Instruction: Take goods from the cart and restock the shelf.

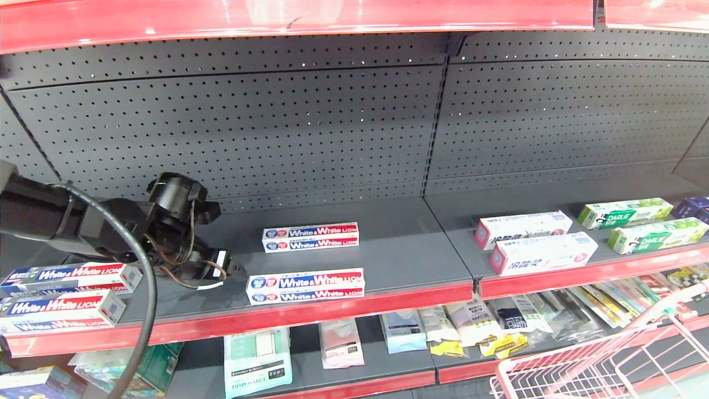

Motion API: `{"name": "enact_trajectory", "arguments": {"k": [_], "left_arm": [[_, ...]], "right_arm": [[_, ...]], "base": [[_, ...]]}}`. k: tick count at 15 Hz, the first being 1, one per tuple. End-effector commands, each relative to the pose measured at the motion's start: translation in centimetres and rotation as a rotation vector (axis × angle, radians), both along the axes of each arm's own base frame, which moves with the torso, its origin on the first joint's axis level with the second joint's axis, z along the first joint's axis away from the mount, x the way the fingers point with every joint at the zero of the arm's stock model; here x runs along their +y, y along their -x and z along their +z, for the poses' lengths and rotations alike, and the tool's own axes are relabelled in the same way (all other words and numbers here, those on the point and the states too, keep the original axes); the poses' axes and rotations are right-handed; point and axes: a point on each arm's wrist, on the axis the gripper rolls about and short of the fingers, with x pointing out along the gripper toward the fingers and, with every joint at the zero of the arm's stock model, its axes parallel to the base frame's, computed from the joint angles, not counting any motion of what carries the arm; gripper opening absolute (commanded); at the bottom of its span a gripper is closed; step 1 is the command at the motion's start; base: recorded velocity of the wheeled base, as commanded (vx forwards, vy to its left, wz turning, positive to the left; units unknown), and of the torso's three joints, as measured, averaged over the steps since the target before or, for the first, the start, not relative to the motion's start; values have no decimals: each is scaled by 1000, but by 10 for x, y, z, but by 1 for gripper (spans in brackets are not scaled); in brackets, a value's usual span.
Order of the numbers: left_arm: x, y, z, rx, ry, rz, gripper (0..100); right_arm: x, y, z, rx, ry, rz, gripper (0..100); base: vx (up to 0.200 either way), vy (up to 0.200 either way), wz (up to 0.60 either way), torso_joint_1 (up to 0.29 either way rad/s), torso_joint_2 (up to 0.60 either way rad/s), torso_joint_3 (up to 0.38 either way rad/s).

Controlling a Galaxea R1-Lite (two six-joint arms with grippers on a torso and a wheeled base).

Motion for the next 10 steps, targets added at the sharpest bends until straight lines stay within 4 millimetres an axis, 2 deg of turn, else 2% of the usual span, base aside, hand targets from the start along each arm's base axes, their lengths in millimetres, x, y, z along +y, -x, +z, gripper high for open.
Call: {"name": "enact_trajectory", "arguments": {"k": [1, 3, 4, 5, 7, 9, 10], "left_arm": [[25, 28, 31, -87, -73, -39, 100], [43, 86, 62, -192, -130, -73, 100], [44, 117, 72, -248, -128, -79, 100], [42, 159, 79, -331, -116, -92, 100], [41, 226, 79, -486, -119, -95, 100], [41, 275, 77, -658, -128, -69, 100], [42, 293, 75, -729, -144, -51, 100]], "right_arm": [[0, 0, 0, 1, 0, 1, 100], [0, 0, 0, 1, 0, 1, 100], [0, 0, 0, 1, 0, 1, 100], [0, 0, 0, 1, 0, 1, 100], [0, 0, 0, 1, 0, 1, 100], [0, 0, 0, 1, 0, 1, 100], [0, 0, 0, 1, 0, 1, 100]], "base": [[0, 0, 0, 0, 0, 0], [0, 0, 0, 0, 0, 0], [0, 0, 0, 0, 0, 0], [0, 0, 0, 0, 0, 0], [0, 0, 0, 0, 0, 0], [0, 0, 0, 0, 0, 0], [0, 0, 0, 0, 0, 0]]}}
